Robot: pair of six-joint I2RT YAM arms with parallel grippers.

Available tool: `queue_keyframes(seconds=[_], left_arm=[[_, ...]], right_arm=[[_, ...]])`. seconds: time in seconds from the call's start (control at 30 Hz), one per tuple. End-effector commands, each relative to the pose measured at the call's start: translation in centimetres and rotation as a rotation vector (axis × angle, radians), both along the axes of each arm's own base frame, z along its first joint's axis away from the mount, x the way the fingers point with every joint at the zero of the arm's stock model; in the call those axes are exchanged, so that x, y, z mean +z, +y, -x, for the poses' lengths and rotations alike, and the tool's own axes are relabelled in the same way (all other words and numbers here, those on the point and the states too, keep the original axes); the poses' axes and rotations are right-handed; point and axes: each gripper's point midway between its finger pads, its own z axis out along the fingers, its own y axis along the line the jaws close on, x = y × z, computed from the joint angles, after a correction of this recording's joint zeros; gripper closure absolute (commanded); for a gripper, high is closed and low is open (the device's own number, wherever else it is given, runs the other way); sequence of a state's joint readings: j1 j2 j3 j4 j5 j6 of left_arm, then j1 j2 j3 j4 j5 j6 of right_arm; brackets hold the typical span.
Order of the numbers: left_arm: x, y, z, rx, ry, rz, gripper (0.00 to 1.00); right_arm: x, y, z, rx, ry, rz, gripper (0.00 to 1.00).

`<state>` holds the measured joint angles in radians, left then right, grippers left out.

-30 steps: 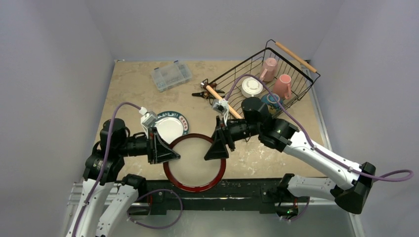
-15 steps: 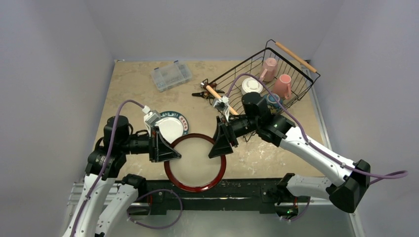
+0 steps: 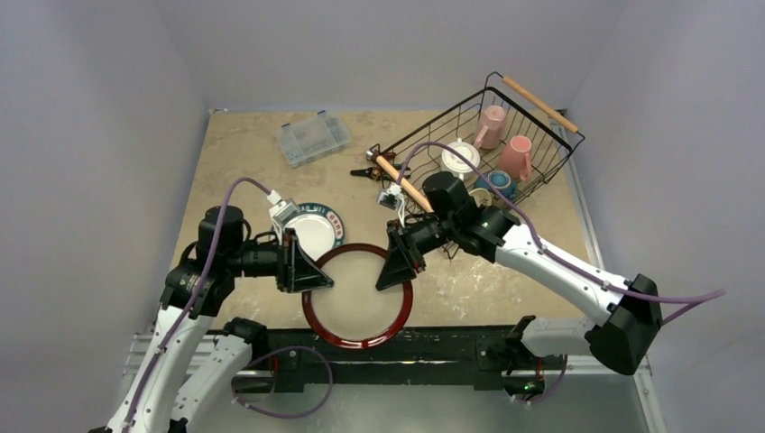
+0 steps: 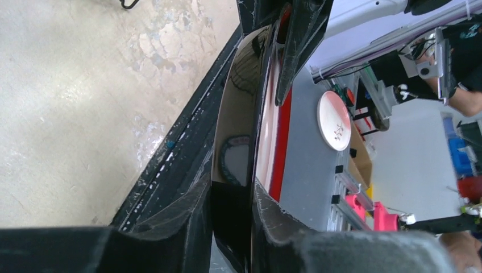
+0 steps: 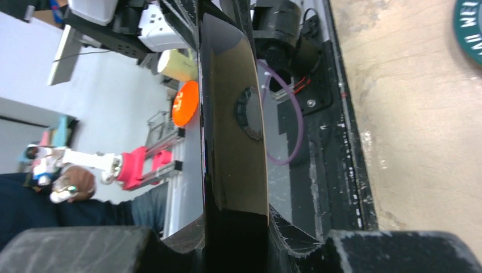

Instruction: Load the mixed dishes into the dish rack

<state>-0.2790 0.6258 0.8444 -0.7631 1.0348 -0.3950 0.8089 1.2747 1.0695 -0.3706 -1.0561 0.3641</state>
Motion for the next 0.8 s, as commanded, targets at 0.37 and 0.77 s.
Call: queue_keyframes(seconds=[0.37, 0.77], left_arm=[[5.9, 6.3, -4.6, 0.533, -0.358, -0.193, 0.18], [1.0, 9.9, -9.5, 0.728, -0.386, -0.407, 0.19]], right_arm=[[18.6, -9.4, -6.1, -0.668, -0.975, -0.278, 1.0], [22.2, -14.9, -19.6, -0.914, -1.625, 0.373, 1.0]])
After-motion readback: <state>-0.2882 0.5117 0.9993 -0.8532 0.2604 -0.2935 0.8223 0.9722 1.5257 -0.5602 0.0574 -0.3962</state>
